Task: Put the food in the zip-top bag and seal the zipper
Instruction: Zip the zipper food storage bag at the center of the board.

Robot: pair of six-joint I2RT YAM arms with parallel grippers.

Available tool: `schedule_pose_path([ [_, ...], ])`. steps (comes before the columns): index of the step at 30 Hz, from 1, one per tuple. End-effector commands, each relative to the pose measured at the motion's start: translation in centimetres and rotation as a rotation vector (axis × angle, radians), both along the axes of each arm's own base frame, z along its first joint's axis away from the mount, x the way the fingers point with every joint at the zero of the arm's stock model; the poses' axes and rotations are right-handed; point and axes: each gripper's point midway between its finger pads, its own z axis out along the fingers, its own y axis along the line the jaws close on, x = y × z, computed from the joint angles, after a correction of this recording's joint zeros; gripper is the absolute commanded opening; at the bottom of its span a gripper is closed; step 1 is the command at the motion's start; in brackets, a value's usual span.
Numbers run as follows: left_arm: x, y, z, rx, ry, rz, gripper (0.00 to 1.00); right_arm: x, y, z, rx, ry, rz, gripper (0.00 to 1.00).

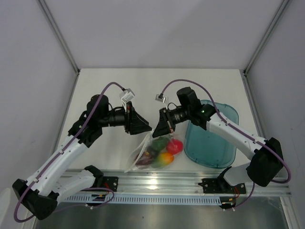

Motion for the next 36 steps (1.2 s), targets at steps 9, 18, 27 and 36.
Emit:
schedule_pose_path([
  [9, 0.3, -0.1, 1.0, -0.021, -0.1, 0.002, 0.53, 0.7, 0.5, 3.3, 0.073, -0.037, -0.08, 0.0],
  [18, 0.3, 0.3, 0.1, 0.018, -0.129, 0.014, 0.56, 0.6, 0.8, 3.6, 0.081, -0.028, -0.085, 0.0],
  [27, 0.0, -0.1, -1.5, 0.024, -0.115, -0.028, 0.55, 0.4, 0.7, 3.8, 0.088, -0.037, -0.086, 0.0],
  [36, 0.0, -0.1, -1.9, 0.014, -0.1, -0.013, 0.29, 0.2, 0.6, 3.7, 0.087, -0.038, -0.079, 0.0],
])
